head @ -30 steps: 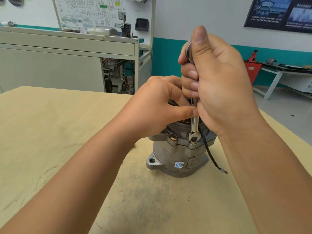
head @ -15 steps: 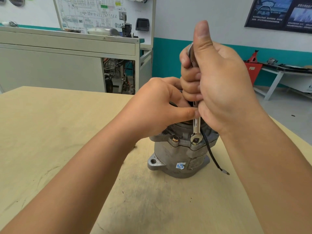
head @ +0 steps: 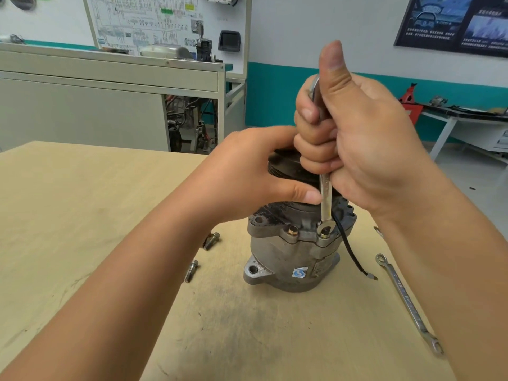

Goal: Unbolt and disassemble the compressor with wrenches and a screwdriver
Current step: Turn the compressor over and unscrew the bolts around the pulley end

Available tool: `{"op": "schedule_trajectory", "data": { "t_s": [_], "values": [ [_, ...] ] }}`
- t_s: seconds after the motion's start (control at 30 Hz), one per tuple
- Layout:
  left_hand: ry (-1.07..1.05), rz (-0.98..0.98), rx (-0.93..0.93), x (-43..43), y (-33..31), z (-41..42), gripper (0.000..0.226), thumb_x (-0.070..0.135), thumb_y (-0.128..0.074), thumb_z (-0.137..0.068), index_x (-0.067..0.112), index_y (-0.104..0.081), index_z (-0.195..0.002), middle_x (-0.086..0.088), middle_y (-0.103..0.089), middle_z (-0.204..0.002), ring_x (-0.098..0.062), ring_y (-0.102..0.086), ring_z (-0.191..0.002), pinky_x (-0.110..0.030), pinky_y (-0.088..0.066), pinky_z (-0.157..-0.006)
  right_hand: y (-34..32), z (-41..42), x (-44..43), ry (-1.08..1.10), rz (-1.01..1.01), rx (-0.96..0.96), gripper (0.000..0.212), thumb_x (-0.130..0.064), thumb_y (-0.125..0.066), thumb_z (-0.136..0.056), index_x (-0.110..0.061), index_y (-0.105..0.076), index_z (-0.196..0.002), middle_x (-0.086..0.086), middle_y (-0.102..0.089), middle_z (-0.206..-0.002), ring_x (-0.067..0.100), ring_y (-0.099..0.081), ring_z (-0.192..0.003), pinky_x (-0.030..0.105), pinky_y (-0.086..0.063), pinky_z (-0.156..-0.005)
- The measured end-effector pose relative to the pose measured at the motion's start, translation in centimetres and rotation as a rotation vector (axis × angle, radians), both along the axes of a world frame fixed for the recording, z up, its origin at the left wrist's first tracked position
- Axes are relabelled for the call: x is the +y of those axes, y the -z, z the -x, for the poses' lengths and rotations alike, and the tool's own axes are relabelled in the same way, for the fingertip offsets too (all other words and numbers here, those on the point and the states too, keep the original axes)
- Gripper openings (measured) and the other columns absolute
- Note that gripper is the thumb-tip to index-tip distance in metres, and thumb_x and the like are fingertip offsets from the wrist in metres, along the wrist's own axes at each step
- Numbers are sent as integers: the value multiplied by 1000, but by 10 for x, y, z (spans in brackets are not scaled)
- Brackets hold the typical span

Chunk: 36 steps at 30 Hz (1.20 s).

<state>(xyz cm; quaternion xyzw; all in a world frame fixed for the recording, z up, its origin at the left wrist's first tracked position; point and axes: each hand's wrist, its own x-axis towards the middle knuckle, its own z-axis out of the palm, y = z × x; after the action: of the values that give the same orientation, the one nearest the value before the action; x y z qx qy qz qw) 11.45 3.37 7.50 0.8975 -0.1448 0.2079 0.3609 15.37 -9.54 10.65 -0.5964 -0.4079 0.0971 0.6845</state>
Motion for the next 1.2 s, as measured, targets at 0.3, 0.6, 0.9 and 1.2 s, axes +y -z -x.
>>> {"op": "schedule_trajectory", "data": {
  "t_s": [0.3,0.6,0.9,1.2],
  "values": [
    [-146,-138,90,-13,33,-5,133,58,-80,-45,46,7,-145,6,9,-158,-13,7,-145,-35,-9,-117,1,2,-3,-1,-31,-2,51,-40,-25,-102,-12,-40,-62,-6,-22,-46,8,-15,-39,17,-15,-39],
    [-147,-43,187,-4,66,-7,75,57,-70,-51,31,-45,-117,15,-42,-111,2,-48,-96,-8,-39,-76,1,-2,-7,-104,-13,-14,55,-42,-21,-101,-16,-39,-56,-8,-22,-45,9,-15,-37,12,-19,-41],
    [0,7,337,12,61,-12,89,46,-82,-59,34,-37,-134,16,-39,-131,3,-44,-111,-1,-34,-82,-4,-12,-11,-314,11,87,67,-50,-5,-98,-18,-41,-52,-8,-21,-44,7,-14,-37,13,-16,-39],
    [157,73,115,15,-10,-2,68,60,-74,-52,46,-56,-117,22,-51,-132,5,-41,-128,-32,-29,-112,-3,-8,-13,-295,-59,124,64,-45,-14,-101,-15,-35,-49,-4,-24,-44,10,-18,-39,14,-20,-36]
  ]
}}
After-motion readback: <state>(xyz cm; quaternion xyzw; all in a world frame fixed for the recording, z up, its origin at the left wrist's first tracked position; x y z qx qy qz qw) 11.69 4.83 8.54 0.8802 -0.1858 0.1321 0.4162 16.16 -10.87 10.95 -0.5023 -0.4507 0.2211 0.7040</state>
